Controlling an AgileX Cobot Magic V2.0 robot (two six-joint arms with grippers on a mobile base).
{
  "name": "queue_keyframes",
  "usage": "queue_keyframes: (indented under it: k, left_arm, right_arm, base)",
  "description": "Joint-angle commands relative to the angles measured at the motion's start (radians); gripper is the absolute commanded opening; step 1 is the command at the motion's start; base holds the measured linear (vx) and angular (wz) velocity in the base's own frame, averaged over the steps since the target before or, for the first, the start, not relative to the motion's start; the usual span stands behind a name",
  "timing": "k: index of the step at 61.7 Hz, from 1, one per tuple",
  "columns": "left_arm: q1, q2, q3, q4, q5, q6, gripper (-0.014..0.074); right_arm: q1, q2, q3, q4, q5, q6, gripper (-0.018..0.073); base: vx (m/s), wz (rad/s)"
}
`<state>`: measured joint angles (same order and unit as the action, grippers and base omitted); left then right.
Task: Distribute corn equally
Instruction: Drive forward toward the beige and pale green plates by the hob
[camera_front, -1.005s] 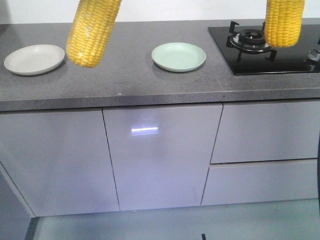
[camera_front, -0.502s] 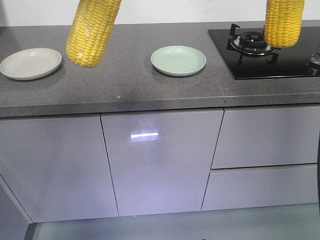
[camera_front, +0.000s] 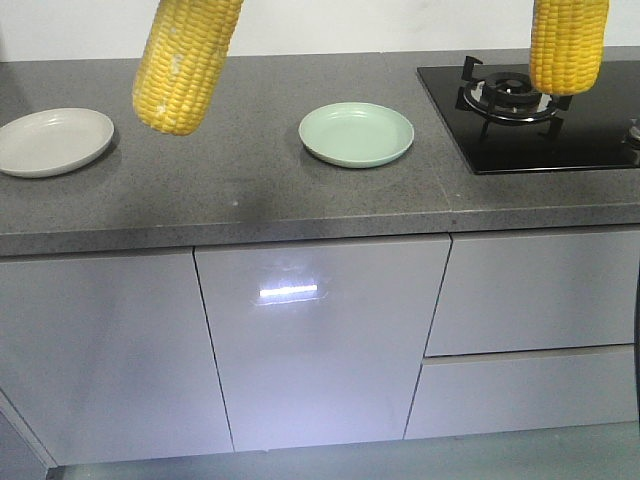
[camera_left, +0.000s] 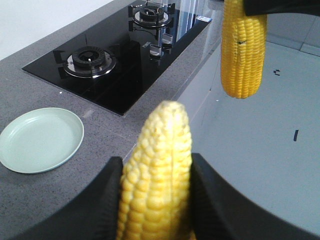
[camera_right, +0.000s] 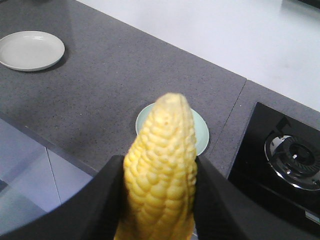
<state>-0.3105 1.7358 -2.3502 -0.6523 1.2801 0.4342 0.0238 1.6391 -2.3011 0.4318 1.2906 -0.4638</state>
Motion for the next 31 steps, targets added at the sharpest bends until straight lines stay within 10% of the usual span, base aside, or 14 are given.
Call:
queue_keyframes:
  k: [1,31]
  left_arm:
    - [0.0,-0.04,-0.025,-0.041,-0.028,-0.007,-0.0008]
    - [0.0,-0.04,-0.025,-0.041,-0.028,-0.007,-0.0008]
  right_arm:
    - [-0.006,-0.032,-0.02,0.018,-0.012,-0.002,-0.0001]
    - [-0.006,-0.032,-0.02,0.018,-0.012,-0.002,-0.0001]
  base:
    - [0.11,0.0]
    - [0.12,0.0]
